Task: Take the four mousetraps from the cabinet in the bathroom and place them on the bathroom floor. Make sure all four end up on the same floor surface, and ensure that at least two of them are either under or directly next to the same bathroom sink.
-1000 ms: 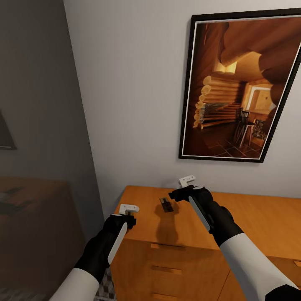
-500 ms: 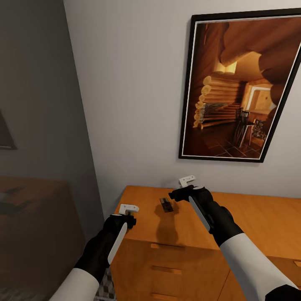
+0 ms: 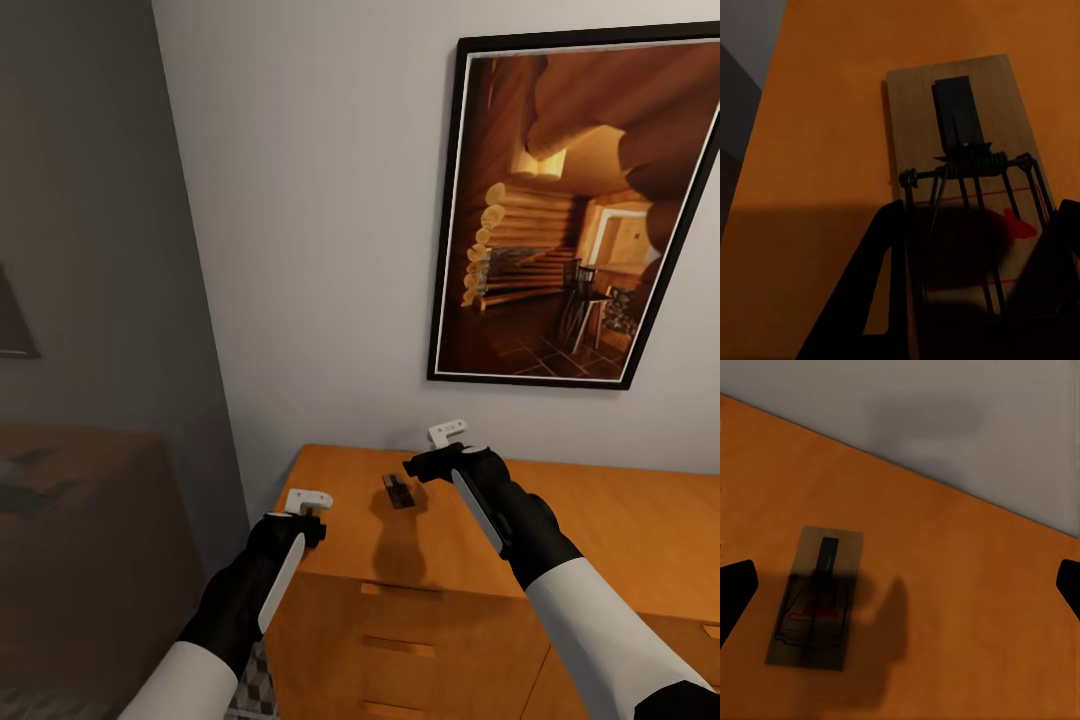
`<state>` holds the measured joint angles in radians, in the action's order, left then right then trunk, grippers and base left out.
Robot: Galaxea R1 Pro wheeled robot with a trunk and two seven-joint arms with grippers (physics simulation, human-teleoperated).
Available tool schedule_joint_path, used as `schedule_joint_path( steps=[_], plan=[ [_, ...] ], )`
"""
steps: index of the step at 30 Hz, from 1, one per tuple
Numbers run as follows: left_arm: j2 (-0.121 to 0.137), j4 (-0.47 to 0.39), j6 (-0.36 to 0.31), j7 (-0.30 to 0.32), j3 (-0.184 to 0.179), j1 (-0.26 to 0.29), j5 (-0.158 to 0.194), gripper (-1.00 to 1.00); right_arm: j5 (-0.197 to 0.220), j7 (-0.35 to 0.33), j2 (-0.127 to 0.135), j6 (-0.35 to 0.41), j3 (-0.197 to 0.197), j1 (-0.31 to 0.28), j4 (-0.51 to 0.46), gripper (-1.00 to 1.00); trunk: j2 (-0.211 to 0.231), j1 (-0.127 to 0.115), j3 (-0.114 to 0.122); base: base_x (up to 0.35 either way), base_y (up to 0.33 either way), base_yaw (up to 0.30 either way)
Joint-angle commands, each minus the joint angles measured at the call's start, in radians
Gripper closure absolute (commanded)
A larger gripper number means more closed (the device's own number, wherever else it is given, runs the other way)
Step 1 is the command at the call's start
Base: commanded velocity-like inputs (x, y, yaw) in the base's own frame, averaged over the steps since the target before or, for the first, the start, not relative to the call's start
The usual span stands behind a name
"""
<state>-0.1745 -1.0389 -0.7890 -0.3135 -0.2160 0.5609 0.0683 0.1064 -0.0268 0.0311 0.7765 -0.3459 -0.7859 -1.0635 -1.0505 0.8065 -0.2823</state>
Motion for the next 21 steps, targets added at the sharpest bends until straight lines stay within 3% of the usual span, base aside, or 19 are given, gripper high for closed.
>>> schedule_joint_path(
  steps=[1, 21],
  plan=[
    [0.0, 0.008, -0.002, -0.009, -0.002, 0.0, 0.021, 1.0, 0.009, 0.004, 0.001, 0.004, -0.002, -0.001, -0.001, -1.0, 0.006, -0.004, 0.002, 0.0, 0.0, 0.0],
    [0.0, -0.001, -0.003, -0.015, -0.007, 0.001, 0.02, 1.0, 0.009, 0.004, 0.001, 0.004, -0.002, -0.001, -0.001, -1.0, 0.013, -0.008, 0.005, 0.0, 0.0, 0.0]
  ],
)
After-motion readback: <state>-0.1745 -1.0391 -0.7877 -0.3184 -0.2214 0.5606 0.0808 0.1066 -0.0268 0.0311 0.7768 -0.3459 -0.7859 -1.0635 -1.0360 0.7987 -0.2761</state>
